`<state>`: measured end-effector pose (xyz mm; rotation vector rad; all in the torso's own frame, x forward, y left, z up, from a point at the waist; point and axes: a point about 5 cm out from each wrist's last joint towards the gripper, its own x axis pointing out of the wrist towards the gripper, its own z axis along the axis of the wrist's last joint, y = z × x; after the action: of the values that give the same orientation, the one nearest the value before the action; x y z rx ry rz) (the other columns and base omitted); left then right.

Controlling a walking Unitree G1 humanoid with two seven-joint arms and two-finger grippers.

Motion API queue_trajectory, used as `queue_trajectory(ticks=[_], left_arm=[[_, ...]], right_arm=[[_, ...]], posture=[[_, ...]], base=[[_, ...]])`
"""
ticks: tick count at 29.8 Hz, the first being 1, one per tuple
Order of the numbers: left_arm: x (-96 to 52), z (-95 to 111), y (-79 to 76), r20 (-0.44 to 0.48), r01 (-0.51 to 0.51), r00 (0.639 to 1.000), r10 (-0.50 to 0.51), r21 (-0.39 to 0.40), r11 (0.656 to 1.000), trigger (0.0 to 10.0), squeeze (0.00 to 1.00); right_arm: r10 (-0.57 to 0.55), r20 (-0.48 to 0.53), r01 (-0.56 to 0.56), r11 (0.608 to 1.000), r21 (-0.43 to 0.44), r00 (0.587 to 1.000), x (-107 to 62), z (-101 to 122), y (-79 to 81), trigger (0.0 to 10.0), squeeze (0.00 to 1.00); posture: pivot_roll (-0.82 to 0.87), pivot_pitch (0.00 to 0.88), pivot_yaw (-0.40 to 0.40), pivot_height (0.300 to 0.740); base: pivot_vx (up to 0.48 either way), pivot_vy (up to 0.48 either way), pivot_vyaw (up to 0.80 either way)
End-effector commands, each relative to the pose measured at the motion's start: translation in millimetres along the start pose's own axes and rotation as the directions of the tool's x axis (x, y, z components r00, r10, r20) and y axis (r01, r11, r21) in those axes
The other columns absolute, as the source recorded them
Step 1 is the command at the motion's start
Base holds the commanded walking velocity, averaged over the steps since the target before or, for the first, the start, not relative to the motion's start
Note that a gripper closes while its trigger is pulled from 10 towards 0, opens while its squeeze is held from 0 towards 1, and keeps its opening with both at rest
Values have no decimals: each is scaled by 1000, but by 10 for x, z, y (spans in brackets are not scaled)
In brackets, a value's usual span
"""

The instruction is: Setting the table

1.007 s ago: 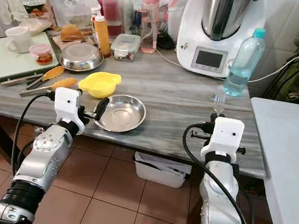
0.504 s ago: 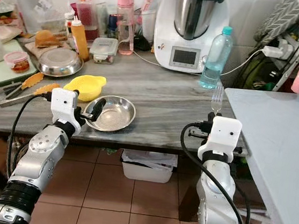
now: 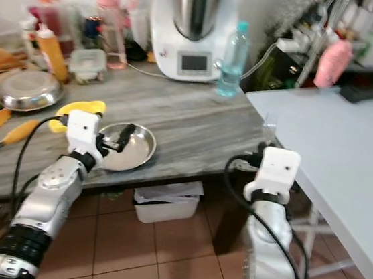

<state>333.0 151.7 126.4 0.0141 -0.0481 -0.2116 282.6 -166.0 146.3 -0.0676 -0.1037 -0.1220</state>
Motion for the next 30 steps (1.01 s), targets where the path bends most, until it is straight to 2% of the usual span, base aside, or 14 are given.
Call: queue_trajectory(ticks=[1, 13, 24, 30], left_arm=[[5, 14, -32, 1, 2, 1000, -2, 3, 1000, 10000, 0], [-26, 59, -55, 55, -51, 997, 50, 14, 999, 10000, 0], [-40, 44, -125, 63, -60, 996, 58, 34, 998, 10000, 0], [-40, 57, -146, 73, -61, 996, 56, 63, 996, 10000, 0]], right_arm=[[-8, 21, 8, 1000, -1, 1000, 15, 43, -24, 10000, 0], [35, 45, -34, 999, -17, 998, 16, 73, 25, 10000, 0], [52, 52, -51, 999, -18, 997, 35, 81, 41, 10000, 0], [52, 54, -51, 999, -8, 997, 36, 82, 50, 10000, 0]], posture=[[-88, 18, 46, 740], [-84, 13, 41, 740], [-82, 3, 33, 740], [-82, 2, 40, 740]], base=[[0, 401, 0], [0, 33, 0], [0, 0, 690], [0, 0, 0]])
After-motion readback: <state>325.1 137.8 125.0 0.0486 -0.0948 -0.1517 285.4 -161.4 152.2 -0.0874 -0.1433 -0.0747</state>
